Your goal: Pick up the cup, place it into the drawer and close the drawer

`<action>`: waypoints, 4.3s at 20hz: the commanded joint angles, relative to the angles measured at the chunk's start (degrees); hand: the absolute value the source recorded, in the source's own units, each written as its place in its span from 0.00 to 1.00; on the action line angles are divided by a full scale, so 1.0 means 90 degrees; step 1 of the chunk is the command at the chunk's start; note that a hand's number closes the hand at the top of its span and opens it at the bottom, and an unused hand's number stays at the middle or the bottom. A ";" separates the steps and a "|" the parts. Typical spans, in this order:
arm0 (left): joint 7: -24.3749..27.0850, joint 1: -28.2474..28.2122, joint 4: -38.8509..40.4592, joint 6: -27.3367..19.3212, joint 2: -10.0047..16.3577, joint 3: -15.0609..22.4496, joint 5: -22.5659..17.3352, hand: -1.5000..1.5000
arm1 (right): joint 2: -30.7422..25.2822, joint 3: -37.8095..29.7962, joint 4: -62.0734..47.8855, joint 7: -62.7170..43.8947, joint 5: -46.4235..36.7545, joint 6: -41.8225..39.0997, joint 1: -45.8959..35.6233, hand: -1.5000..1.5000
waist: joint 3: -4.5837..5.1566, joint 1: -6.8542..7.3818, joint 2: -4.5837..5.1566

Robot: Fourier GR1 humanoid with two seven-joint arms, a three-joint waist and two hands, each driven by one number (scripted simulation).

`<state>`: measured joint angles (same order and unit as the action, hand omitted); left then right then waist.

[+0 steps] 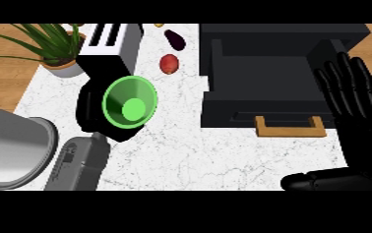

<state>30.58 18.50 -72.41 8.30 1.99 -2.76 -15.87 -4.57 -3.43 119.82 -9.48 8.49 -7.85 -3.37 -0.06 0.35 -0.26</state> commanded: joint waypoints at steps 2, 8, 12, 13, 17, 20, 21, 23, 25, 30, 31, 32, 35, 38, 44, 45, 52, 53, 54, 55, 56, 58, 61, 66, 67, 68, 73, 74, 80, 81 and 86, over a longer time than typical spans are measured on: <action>-0.0986 0.0807 -0.0484 -0.0534 -0.0065 -0.0040 -0.0134 1.00 | -0.0090 -0.0144 -0.0187 -0.0093 0.0087 0.0020 -0.0365 0.00 | 0.0005 -0.0051 0.0026; -0.1719 0.1711 -0.0680 -0.1561 -0.0216 0.0560 0.0013 1.00 | -0.0071 -0.0086 0.0000 -0.0047 0.0185 -0.0115 -0.0048 0.00 | 0.0005 -0.0095 0.0028; -0.2054 0.2492 -0.0401 -0.1831 -0.0217 0.0319 0.0401 1.00 | -0.0138 -0.0099 0.0324 -0.0112 0.0138 -0.0133 0.0107 0.00 | 0.0005 -0.0121 0.0028; -0.1896 0.2390 -0.0310 -0.1684 -0.0218 0.0460 0.0357 1.00 | -0.0172 -0.0245 -0.0125 -0.0162 0.0147 0.0001 -0.0394 0.00 | 0.0006 -0.0081 0.0032; -0.2472 0.3280 -0.0082 -0.1975 -0.0132 0.0265 0.0505 1.00 | -0.0085 -0.0034 0.0017 0.0017 0.0028 -0.0165 0.0167 0.00 | 0.0004 -0.0108 0.0031; -0.2776 0.3594 0.0050 -0.2170 -0.0174 0.0449 0.0598 1.00 | -0.0067 -0.0246 -0.0408 0.0341 0.0111 -0.0135 -0.0162 0.00 | 0.0004 -0.0085 0.0032; -0.2501 0.3797 0.0476 -0.2542 -0.0219 0.0714 0.0544 1.00 | -0.0277 -0.0410 -0.0183 -0.0069 0.0266 -0.0151 -0.0231 0.00 | 0.0004 -0.0131 0.0036; -0.2598 0.3897 0.0714 -0.2189 -0.0171 0.0401 0.0595 1.00 | 0.0014 -0.0001 0.0117 0.0186 -0.0080 -0.0089 0.0240 0.00 | 0.0005 -0.0112 0.0032; -0.2139 0.4023 0.1233 -0.2789 -0.0220 0.1103 0.0276 1.00 | -0.0075 -0.0195 -0.0045 0.0182 0.0127 -0.0166 0.0161 0.00 | 0.0004 -0.0174 0.0043; -0.2146 0.4903 0.2275 -0.3003 -0.0220 0.1083 0.0092 1.00 | 0.0052 0.0072 -0.0283 0.0362 -0.0200 -0.0095 -0.0014 0.00 | 0.0004 -0.0190 0.0052; -0.2219 0.5148 0.2413 -0.3079 -0.0221 0.1014 -0.0020 1.00 | -0.0048 -0.0009 -0.0039 0.0044 -0.0031 -0.0122 0.0086 0.00 | 0.0004 -0.0209 0.0049; -0.1724 0.4784 0.2753 -0.2628 -0.0221 0.0778 0.0114 1.00 | -0.0091 -0.0252 -0.0394 0.0306 0.0100 -0.0166 -0.0089 0.00 | 0.0004 -0.0168 0.0059; -0.1774 0.5470 0.3312 -0.3097 -0.0221 0.1110 -0.0316 1.00 | -0.0159 -0.0332 -0.0438 0.0382 0.0168 -0.0253 -0.0112 0.00 | 0.0003 -0.0215 0.0063; -0.1530 0.5729 0.3758 -0.3396 -0.0221 0.1630 -0.0796 1.00 | -0.0202 -0.0335 -0.0247 0.0128 0.0334 -0.0241 -0.0284 0.00 | 0.0003 -0.0287 0.0070; -0.1228 0.6157 0.4776 -0.3559 -0.0221 0.2098 -0.1364 1.00 | -0.0123 -0.0155 -0.0316 0.0324 0.0145 -0.0302 -0.0131 0.00 | -0.0001 -0.0458 0.0122; -0.1301 0.6118 0.4875 -0.3561 -0.0221 0.2217 -0.1482 1.00 | -0.0032 0.0009 -0.0218 0.0239 -0.0027 -0.0181 -0.0138 0.00 | 0.0000 -0.0454 0.0117; -0.1133 0.6228 0.5256 -0.3494 -0.0221 0.3066 -0.1837 1.00 | -0.0432 -0.0418 -0.0404 0.0006 0.0518 -0.0470 -0.0514 0.00 | -0.0003 -0.0523 0.0131; -0.0985 0.6186 0.5388 -0.3554 -0.0221 0.3159 -0.1891 1.00 | -0.0122 -0.0141 -0.0623 0.0406 0.0194 -0.0356 -0.0384 0.00 | -0.0005 -0.0587 0.0164; -0.0788 0.6201 0.5518 -0.3463 -0.0221 0.3093 -0.1911 1.00 | -0.0229 -0.0277 -0.0717 0.0418 0.0318 -0.0433 -0.0517 0.00 | -0.0004 -0.0583 0.0177; -0.0950 0.6234 0.5487 -0.3597 -0.0221 0.3303 -0.1963 1.00 | -0.0183 -0.0148 -0.0503 -0.0319 0.0420 -0.0129 -0.1058 0.00 | 0.0000 -0.0682 0.0191; -0.1183 0.6415 0.5521 -0.3667 -0.0221 0.3368 -0.2031 1.00 | -0.0221 -0.0119 -0.0574 0.0155 0.0218 -0.0351 -0.0598 0.00 | -0.0004 -0.0648 0.0166; -0.1158 0.6199 0.5565 -0.3841 -0.0221 0.3752 -0.1958 1.00 | -0.0132 -0.0170 -0.0691 0.0157 0.0366 -0.0293 -0.0756 0.00 | -0.0007 -0.0720 0.0188; -0.1488 0.6656 0.5734 -0.3844 -0.0221 0.3912 -0.1938 0.00 | -0.0075 -0.0008 -0.0513 0.0264 0.0291 -0.0372 -0.0500 0.00 | -0.0008 -0.0761 0.0185; -0.1366 0.6494 0.5725 -0.3971 -0.0221 0.4036 -0.2193 0.00 | -0.0137 -0.0113 -0.0262 0.0004 0.0543 -0.0354 -0.0610 0.00 | -0.0004 -0.0772 0.0191; -0.1274 0.6518 0.5690 -0.3982 -0.0221 0.4062 -0.2245 0.00 | 0.0066 0.0101 -0.0493 0.0260 0.0308 -0.0279 -0.0677 0.00 | -0.0006 -0.0831 0.0236; -0.1226 0.6358 0.5444 -0.4069 -0.0221 0.4075 -0.2409 0.00 | 0.0032 0.0072 -0.0251 0.0218 0.0379 -0.0331 -0.0405 0.00 | -0.0005 -0.0846 0.0197; -0.0705 0.6354 0.5144 -0.3735 -0.0221 0.3866 -0.2887 0.00 | 0.0015 -0.0110 -0.0486 0.0183 0.0734 -0.0396 -0.0594 0.00 | -0.0002 -0.0632 0.0165; -0.0811 0.6493 0.5054 -0.3811 -0.0221 0.3847 -0.2896 0.00 | -0.0045 -0.0217 -0.0386 0.0176 0.0863 -0.0478 -0.0342 0.00 | -0.0002 -0.0519 0.0115; -0.0445 0.6312 0.4655 -0.3362 -0.0221 0.3275 -0.3335 0.00 | -0.0246 -0.0333 0.0040 0.0101 0.1278 -0.0887 0.0178 0.00 | 0.0003 -0.0272 0.0048; -0.0645 0.6362 0.4700 -0.3335 -0.0210 0.3167 -0.3161 0.00 | -0.0562 -0.0775 -0.0157 -0.0190 0.1667 -0.0828 -0.0411 1.00 | 0.0005 -0.0129 0.0031; -0.0700 0.5774 0.3913 -0.3277 0.0461 0.2874 -0.3282 0.00 | -0.0874 -0.0340 -0.0146 -0.0059 0.0852 -0.1227 -0.0323 1.00 | 0.0011 0.0041 0.0002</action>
<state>25.02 72.02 -33.79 -22.30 2.87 25.54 -44.47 -9.77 -7.37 118.76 -9.43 19.21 -17.29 -4.62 -0.01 -0.58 -0.07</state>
